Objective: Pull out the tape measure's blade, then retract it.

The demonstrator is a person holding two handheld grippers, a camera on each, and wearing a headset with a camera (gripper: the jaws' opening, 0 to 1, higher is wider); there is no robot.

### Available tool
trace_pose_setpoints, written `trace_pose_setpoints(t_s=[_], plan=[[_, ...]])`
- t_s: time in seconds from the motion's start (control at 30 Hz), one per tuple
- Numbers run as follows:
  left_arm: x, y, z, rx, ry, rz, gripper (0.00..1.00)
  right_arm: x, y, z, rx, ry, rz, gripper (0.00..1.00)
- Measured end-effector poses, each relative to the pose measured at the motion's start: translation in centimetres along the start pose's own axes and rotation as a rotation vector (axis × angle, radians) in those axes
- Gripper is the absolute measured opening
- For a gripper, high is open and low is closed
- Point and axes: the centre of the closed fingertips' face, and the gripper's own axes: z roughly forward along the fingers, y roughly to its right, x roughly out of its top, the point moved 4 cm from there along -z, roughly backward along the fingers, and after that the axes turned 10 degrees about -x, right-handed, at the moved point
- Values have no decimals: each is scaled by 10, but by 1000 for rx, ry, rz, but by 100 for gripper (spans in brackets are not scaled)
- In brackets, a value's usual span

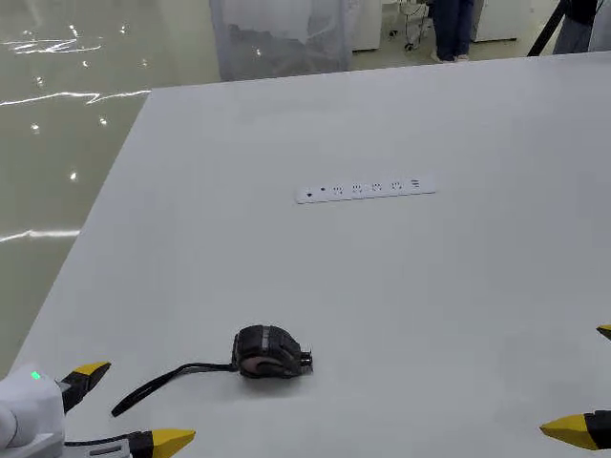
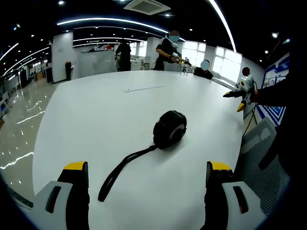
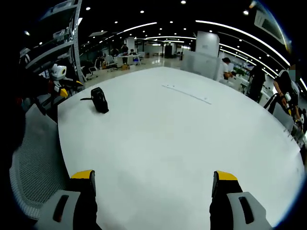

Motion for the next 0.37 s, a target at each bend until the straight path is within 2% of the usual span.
trace_pose_setpoints(t_s=[0.1, 0.2, 0.37], plan=[[1, -2, 2, 0, -15, 42, 99, -6, -5, 0, 13, -14, -26, 99], [2, -2, -1, 1, -6, 34, 99, -11, -7, 1, 20, -22, -29, 99], [3, -5, -7, 10, 6, 32, 99, -9, -8, 4, 22, -20, -18, 99]])
